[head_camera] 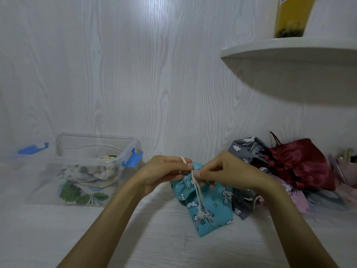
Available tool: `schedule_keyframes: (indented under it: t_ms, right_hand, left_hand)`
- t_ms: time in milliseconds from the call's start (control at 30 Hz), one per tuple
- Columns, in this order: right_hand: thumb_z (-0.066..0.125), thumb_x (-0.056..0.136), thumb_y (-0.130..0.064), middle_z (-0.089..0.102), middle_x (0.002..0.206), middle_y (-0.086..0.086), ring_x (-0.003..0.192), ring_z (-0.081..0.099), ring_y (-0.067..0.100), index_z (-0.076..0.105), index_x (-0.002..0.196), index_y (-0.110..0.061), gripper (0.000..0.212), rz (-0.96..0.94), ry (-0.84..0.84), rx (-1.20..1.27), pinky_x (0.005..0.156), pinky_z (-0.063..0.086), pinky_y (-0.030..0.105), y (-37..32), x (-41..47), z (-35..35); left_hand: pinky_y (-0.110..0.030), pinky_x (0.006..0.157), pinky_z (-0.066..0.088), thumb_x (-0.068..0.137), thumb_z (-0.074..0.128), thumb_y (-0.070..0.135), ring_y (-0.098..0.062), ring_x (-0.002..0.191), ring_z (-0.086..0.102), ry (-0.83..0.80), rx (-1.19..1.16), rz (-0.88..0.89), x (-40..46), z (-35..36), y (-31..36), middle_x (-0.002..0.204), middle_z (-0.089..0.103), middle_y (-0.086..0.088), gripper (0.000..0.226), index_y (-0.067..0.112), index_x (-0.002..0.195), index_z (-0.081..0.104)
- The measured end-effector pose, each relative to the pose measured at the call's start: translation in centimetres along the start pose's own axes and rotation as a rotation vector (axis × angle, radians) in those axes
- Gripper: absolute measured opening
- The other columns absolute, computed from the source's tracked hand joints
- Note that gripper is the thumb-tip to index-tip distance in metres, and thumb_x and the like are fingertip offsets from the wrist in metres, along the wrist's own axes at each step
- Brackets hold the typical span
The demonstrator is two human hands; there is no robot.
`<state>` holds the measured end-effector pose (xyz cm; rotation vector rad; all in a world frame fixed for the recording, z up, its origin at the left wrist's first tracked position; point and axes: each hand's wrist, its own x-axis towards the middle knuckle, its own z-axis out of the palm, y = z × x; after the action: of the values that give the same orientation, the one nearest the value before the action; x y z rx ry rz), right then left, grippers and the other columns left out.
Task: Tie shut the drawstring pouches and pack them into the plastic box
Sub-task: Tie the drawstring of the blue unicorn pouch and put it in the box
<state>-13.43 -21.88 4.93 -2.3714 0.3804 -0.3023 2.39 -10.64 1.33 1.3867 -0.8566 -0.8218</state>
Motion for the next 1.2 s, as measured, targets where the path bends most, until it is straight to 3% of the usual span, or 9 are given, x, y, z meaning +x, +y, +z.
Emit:
schedule_keyframes:
  t_ms: [67,133,267,400,567,667,867,1000,1200]
  right_hand:
    - [0.064,0.087,-0.029,0.072,0.080,-0.003,0.066,0.060,0.004,0.074,0.087,-0.023,0.012,0.021,0.151,-0.006,0.055,0.044,0.010,0.6,0.5,-0.1]
    - [0.067,0.085,-0.029,0.066,0.084,-0.006,0.072,0.056,0.004,0.070,0.093,-0.029,0.009,-0.002,0.210,-0.034,0.062,0.045,0.011,1.1,0.9,0.0]
    - [0.068,0.084,-0.029,0.066,0.098,-0.002,0.079,0.053,0.005,0.070,0.102,-0.031,0.018,-0.059,0.068,0.053,0.066,0.043,0.006,1.2,1.3,1.3]
    - [0.074,0.079,-0.021,0.070,0.079,-0.005,0.069,0.052,0.007,0.076,0.090,-0.021,0.011,-0.035,0.059,0.089,0.062,0.041,0.011,1.8,1.7,1.9]
    - [0.078,0.074,-0.030,0.075,0.077,-0.003,0.070,0.064,0.003,0.077,0.079,-0.019,0.012,0.030,0.226,0.172,0.067,0.050,0.015,2.0,2.3,2.1]
    - [0.074,0.079,-0.028,0.075,0.079,-0.001,0.073,0.067,0.005,0.077,0.080,-0.020,0.008,0.002,0.213,0.193,0.072,0.052,0.019,1.7,2.3,2.2]
    - [0.063,0.089,-0.021,0.063,0.072,0.001,0.059,0.055,0.005,0.067,0.090,-0.015,0.007,0.146,0.162,0.347,0.053,0.040,0.012,1.5,2.6,2.0]
    - [0.063,0.088,-0.022,0.066,0.082,-0.001,0.067,0.050,0.009,0.072,0.101,-0.024,0.016,0.103,0.061,0.399,0.068,0.037,0.024,1.9,2.7,2.5]
    - [0.070,0.081,-0.013,0.066,0.056,-0.009,0.049,0.051,0.001,0.073,0.101,-0.012,0.020,0.099,0.128,0.647,0.050,0.043,0.010,2.4,2.5,2.7]
  left_hand:
    - [-0.013,0.063,0.052,0.076,0.075,0.012,-0.005,0.077,0.068,-0.003,0.016,0.010,-0.1,-0.1,0.1,0.086,0.075,-0.003,0.019,0.012,0.095,0.074]
    - [-0.013,0.064,0.053,0.075,0.075,0.011,-0.005,0.076,0.068,-0.007,0.039,0.027,-0.1,-0.1,0.2,0.085,0.075,-0.003,0.019,0.012,0.094,0.075]
    - [-0.013,0.065,0.052,0.074,0.075,0.006,-0.006,0.076,0.070,0.014,0.128,0.091,-0.3,0.3,0.4,0.081,0.075,-0.002,0.015,0.016,0.084,0.077]
    - [-0.016,0.066,0.054,0.070,0.076,-0.001,-0.011,0.074,0.072,0.043,0.268,0.171,-0.7,0.8,0.6,0.076,0.076,-0.006,0.017,0.012,0.081,0.077]
    - [-0.033,0.072,0.060,0.059,0.083,0.012,-0.009,0.069,0.072,0.307,0.459,0.327,-0.1,0.3,0.3,0.068,0.074,0.004,0.020,0.024,0.073,0.076]
    - [-0.034,0.068,0.061,0.066,0.081,0.017,-0.002,0.066,0.070,0.399,0.512,0.426,-0.1,0.5,-0.4,0.068,0.073,0.010,0.018,0.031,0.073,0.074]
    - [-0.027,0.063,0.060,0.073,0.080,0.014,-0.009,0.065,0.072,0.367,0.367,0.510,-0.3,1.1,-0.7,0.067,0.074,0.004,0.009,0.018,0.079,0.075]
    - [-0.022,0.059,0.058,0.072,0.080,0.011,-0.013,0.064,0.073,0.327,0.286,0.508,-0.5,1.2,-0.6,0.067,0.074,0.000,0.011,0.013,0.082,0.075]
    - [-0.020,0.062,0.056,0.072,0.079,0.006,-0.014,0.072,0.073,0.276,0.202,0.520,0.0,0.7,-0.4,0.082,0.075,0.002,0.009,0.009,0.079,0.076]
